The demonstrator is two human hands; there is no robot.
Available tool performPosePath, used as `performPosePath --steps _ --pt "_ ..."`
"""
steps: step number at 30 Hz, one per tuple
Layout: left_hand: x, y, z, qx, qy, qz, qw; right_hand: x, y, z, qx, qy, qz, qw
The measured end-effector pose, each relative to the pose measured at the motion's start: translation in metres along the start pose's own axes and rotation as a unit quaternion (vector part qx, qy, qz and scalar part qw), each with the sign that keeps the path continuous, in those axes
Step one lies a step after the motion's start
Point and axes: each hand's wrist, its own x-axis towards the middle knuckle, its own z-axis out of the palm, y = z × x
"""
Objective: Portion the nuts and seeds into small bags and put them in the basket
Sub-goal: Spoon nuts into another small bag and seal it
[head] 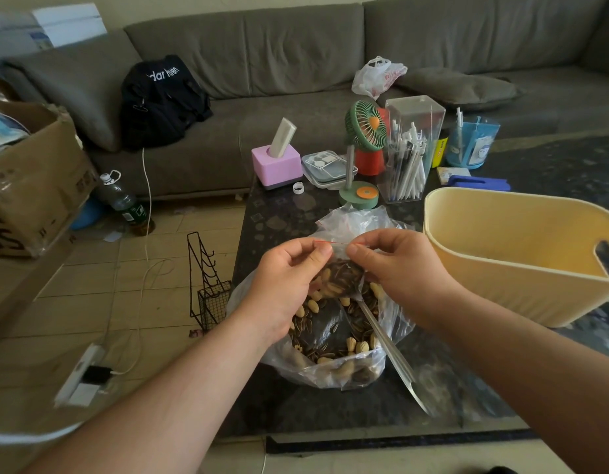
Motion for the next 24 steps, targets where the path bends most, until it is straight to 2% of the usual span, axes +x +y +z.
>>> performPosePath --steps 7,18,24 --pt "0.0022 -0.0035 -0.0024 0.039 0.006 0.034 0.999 -0.0009 0.0005 0.0007 0.031 -0.027 0.011 0.999" --pt "-0.0003 -0.0022 0.0002 0.077 -0.006 0.058 0.995 -0.0036 -0.0028 0.0022 0.009 -0.024 -0.001 1.0" --pt "-0.0013 -0.0028 -0.0006 0.077 -0.02 0.066 0.995 -0.0068 -0.0052 0.0032 0.001 -0.059 -0.019 0.998"
